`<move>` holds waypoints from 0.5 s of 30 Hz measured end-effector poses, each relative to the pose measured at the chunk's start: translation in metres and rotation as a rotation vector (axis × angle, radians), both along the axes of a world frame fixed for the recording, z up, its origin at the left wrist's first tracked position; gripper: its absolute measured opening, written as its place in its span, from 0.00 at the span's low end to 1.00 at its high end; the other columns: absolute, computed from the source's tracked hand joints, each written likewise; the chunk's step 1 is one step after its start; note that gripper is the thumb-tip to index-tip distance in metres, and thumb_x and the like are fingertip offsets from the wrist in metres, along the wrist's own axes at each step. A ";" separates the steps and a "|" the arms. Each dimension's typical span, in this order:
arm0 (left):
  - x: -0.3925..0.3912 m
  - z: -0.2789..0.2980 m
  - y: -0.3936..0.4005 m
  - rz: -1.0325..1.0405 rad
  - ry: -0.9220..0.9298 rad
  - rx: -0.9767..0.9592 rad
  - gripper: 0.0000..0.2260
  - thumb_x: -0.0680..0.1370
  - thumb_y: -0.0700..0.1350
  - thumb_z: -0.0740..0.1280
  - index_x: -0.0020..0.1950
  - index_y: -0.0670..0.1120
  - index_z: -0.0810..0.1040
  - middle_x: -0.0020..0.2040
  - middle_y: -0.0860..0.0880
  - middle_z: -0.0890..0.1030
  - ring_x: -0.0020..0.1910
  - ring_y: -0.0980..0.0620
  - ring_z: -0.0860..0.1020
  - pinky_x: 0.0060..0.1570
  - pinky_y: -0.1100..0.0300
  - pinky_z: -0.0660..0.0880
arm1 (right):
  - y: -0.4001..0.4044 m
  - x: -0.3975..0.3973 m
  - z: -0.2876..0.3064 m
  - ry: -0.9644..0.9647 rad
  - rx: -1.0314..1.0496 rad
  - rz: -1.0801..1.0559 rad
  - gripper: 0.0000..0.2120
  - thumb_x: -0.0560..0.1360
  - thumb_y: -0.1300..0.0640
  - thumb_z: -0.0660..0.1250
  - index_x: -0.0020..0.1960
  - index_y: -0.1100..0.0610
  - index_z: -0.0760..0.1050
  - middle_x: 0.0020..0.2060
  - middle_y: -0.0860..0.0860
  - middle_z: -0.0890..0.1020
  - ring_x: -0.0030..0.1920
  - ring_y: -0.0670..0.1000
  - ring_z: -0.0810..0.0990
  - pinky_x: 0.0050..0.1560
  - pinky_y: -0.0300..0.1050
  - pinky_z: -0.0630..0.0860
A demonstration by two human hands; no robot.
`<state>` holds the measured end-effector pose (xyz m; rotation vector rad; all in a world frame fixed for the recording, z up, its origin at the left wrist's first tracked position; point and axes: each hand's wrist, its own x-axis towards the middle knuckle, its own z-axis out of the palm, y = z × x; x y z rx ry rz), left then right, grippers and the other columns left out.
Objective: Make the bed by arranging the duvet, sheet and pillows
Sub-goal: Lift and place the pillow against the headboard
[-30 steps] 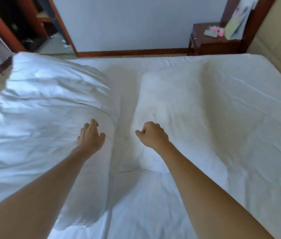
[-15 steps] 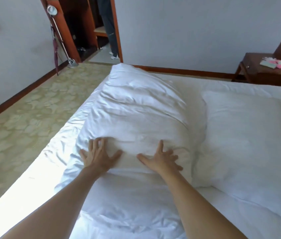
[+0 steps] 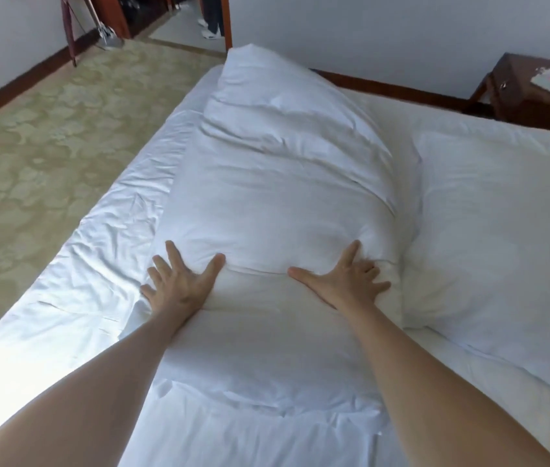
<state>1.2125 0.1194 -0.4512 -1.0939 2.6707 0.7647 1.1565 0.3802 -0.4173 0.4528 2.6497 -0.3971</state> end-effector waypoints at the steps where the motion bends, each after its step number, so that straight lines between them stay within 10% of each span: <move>1: -0.002 -0.004 -0.004 0.018 0.006 -0.003 0.56 0.60 0.84 0.46 0.79 0.52 0.44 0.79 0.41 0.53 0.78 0.40 0.51 0.72 0.34 0.49 | -0.001 -0.003 -0.003 0.006 -0.007 -0.008 0.74 0.49 0.13 0.56 0.79 0.54 0.32 0.77 0.66 0.49 0.78 0.66 0.47 0.72 0.72 0.42; 9: -0.024 -0.041 -0.033 0.155 -0.048 0.193 0.62 0.54 0.85 0.54 0.79 0.53 0.42 0.77 0.39 0.60 0.76 0.37 0.58 0.73 0.35 0.51 | -0.014 -0.011 -0.032 0.091 0.031 -0.062 0.74 0.47 0.12 0.54 0.79 0.52 0.33 0.76 0.68 0.53 0.76 0.66 0.52 0.72 0.68 0.47; 15: -0.038 -0.056 -0.040 0.179 0.016 0.378 0.62 0.56 0.78 0.62 0.79 0.44 0.48 0.72 0.33 0.66 0.69 0.33 0.68 0.67 0.41 0.64 | -0.014 -0.023 -0.051 0.314 0.094 -0.045 0.70 0.46 0.11 0.53 0.75 0.56 0.55 0.59 0.58 0.74 0.59 0.59 0.70 0.59 0.53 0.65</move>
